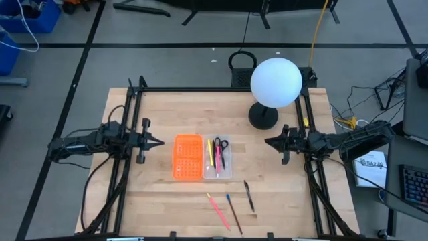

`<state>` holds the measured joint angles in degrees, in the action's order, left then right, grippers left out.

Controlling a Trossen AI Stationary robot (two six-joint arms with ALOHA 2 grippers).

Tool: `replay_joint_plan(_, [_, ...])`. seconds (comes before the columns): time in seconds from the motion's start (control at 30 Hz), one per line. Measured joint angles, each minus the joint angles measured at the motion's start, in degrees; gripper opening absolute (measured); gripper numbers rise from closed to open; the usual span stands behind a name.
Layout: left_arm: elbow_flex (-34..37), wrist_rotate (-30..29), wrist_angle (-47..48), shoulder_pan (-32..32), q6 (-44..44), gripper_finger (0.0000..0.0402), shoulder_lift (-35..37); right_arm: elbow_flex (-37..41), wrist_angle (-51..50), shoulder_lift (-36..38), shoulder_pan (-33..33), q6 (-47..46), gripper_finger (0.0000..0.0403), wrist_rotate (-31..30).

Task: Pick & place school supplies into a supply box
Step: Put the transparent pen into the orange supply box

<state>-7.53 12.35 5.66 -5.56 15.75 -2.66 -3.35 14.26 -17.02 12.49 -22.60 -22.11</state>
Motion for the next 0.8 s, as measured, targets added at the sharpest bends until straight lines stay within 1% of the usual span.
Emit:
replay_joint_plan(0.03, [0.00,-1.37,0.01,0.00,-1.21,0.0024,-0.01,-0.84,-0.06,-1.42,0.56,-1.86,0.0000,1.14])
replay_joint_plan(0.1, [0.00,-3.96,-0.04,0.00,-3.94,0.0025,-0.02,-3.69,-1.10,-5.53,2.52,-5.12,0.0000,0.81])
replay_joint_plan(0.23, [0.00,-7.36,-0.08,0.00,-8.45,0.0017,-0.02,-11.85,-0.83,-18.17,7.58,-9.77,0.0000,-4.72])
replay_joint_plan(0.33, [0.00,-7.86,-0.13,0.00,-9.46,0.0007,-0.04,-20.37,-4.39,-29.82,10.57,-12.76,0.0000,-4.86])
replay_joint_plan(0.4, [0.00,-7.85,-0.10,0.00,-10.51,0.0004,-0.04,-28.62,-8.11,-37.48,12.47,-15.30,0.0000,-4.90])
replay_joint_plan(0.5, [-0.02,-8.10,0.45,0.00,-11.40,0.0010,-0.07,-41.50,-20.12,-49.28,14.94,-20.53,0.0000,-4.77])
replay_joint_plan(0.6, [-0.02,-8.37,0.29,0.00,-13.19,0.0026,-0.04,-55.75,-35.12,-60.01,16.23,-28.11,0.0000,-3.34])
replay_joint_plan(0.73, [-0.02,-8.06,0.34,-0.01,-17.57,0.0039,-0.07,-73.61,-54.89,-72.81,17.05,-41.11,0.0000,4.48])
replay_joint_plan(0.8, [-0.02,-7.96,0.35,0.00,-19.04,0.0041,-0.07,-81.03,-61.39,-78.32,17.81,-46.20,0.0000,7.87])
